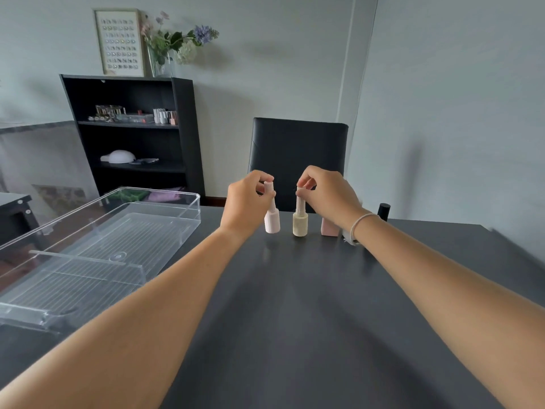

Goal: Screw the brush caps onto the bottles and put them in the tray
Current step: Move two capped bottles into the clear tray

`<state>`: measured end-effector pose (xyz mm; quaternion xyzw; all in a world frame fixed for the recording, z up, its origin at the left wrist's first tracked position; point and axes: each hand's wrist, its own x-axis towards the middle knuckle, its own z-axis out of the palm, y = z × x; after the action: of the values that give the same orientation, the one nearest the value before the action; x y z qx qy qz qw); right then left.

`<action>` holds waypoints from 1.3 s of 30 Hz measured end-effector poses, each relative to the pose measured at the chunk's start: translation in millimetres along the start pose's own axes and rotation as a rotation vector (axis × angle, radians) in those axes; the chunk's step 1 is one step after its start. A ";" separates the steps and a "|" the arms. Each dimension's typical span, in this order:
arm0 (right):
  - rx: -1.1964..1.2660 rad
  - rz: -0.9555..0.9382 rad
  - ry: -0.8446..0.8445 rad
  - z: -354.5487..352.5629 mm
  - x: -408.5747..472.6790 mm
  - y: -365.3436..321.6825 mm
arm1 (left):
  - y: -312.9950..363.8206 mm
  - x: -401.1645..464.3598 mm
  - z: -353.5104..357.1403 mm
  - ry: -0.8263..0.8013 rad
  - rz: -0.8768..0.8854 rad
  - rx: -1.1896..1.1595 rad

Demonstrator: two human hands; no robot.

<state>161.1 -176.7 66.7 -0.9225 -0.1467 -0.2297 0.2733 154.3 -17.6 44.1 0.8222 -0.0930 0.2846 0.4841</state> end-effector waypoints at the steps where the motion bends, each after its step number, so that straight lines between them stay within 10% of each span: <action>1: 0.017 -0.008 0.006 -0.8 2.3 -4.5 | 3.2 5.0 -7.3 0.014 0.001 -0.010; 20: 0.282 -0.264 0.007 53.4 60.0 -164.1 | -28.7 52.4 -189.2 0.222 0.030 0.226; 39: 0.198 -0.194 -0.043 132.1 56.7 -152.9 | -87.5 44.9 -162.0 0.059 -0.106 0.193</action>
<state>194.2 30.5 63.7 -0.8772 -0.2629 -0.2194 0.3365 167.4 170.4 64.0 0.8601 -0.0070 0.2903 0.4195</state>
